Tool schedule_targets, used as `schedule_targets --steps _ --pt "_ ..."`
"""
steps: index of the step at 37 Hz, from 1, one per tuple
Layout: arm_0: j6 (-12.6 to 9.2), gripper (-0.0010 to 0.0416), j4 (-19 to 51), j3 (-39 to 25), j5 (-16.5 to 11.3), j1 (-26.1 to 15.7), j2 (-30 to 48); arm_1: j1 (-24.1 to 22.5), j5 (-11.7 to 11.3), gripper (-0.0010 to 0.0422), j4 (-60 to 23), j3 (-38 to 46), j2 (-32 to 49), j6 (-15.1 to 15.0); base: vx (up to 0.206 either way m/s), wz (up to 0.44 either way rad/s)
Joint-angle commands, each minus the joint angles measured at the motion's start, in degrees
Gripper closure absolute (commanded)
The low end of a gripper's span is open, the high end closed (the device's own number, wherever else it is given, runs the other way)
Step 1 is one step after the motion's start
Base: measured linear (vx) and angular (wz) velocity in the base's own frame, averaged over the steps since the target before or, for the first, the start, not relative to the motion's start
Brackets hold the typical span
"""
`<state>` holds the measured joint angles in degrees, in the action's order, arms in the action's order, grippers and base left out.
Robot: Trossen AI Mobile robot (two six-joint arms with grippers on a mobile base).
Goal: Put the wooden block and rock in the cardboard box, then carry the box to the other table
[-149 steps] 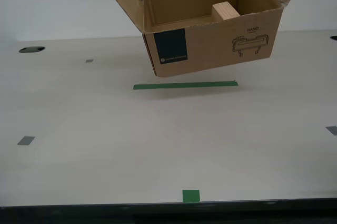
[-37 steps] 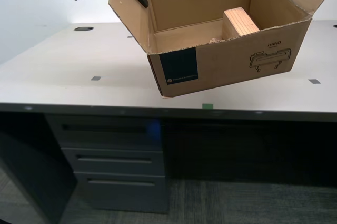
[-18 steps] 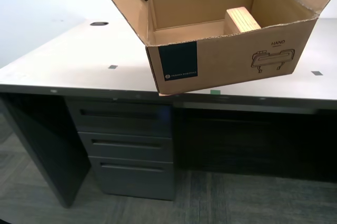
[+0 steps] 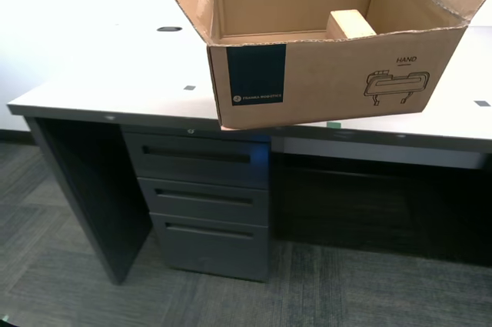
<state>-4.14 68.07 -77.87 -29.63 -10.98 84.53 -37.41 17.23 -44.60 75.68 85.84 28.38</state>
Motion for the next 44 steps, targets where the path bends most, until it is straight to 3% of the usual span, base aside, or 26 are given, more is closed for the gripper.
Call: schedule_targets --steps 1,14,17,22,26,30,34,44 --pt "-0.13 0.0406 -0.11 -0.04 -0.94 -0.13 -0.02 -0.11 0.31 0.0413 0.74 0.09 -0.33 -0.55 -0.068 0.201" --pt "-0.72 0.0406 -0.02 -0.04 -0.96 -0.37 -0.02 -0.09 0.57 0.0413 2.67 0.07 -1.62 -3.65 -0.062 0.238" --pt "-1.25 0.0406 -0.07 -0.04 -0.96 -0.39 -0.02 -0.04 1.73 0.0413 2.86 0.04 -2.49 -4.13 -0.05 0.249" --pt "-1.53 0.0406 -0.24 -0.04 -0.94 -0.44 -0.02 0.02 1.75 0.0413 2.95 -0.11 -3.41 -5.25 -0.044 0.248" --pt "-1.7 0.0406 -0.33 -0.04 -0.94 -0.63 -0.02 0.11 3.98 0.0413 3.63 -1.53 -3.82 -5.55 -0.039 0.256" --pt "-1.88 0.0406 -0.35 -0.04 -0.96 -0.72 -0.02 0.24 6.03 0.0413 6.97 -5.01 -5.05 -4.81 -0.033 0.255" --pt "-1.88 0.0406 -0.33 -0.04 -0.94 -0.76 -0.02 0.35 6.08 0.0413 9.51 -8.92 -7.15 -2.73 -0.015 0.264" --pt "-1.77 0.0406 -0.52 -0.04 -0.94 -0.92 -0.02 0.35 5.75 0.0413 9.62 -10.19 -9.05 -1.42 -0.005 0.275"
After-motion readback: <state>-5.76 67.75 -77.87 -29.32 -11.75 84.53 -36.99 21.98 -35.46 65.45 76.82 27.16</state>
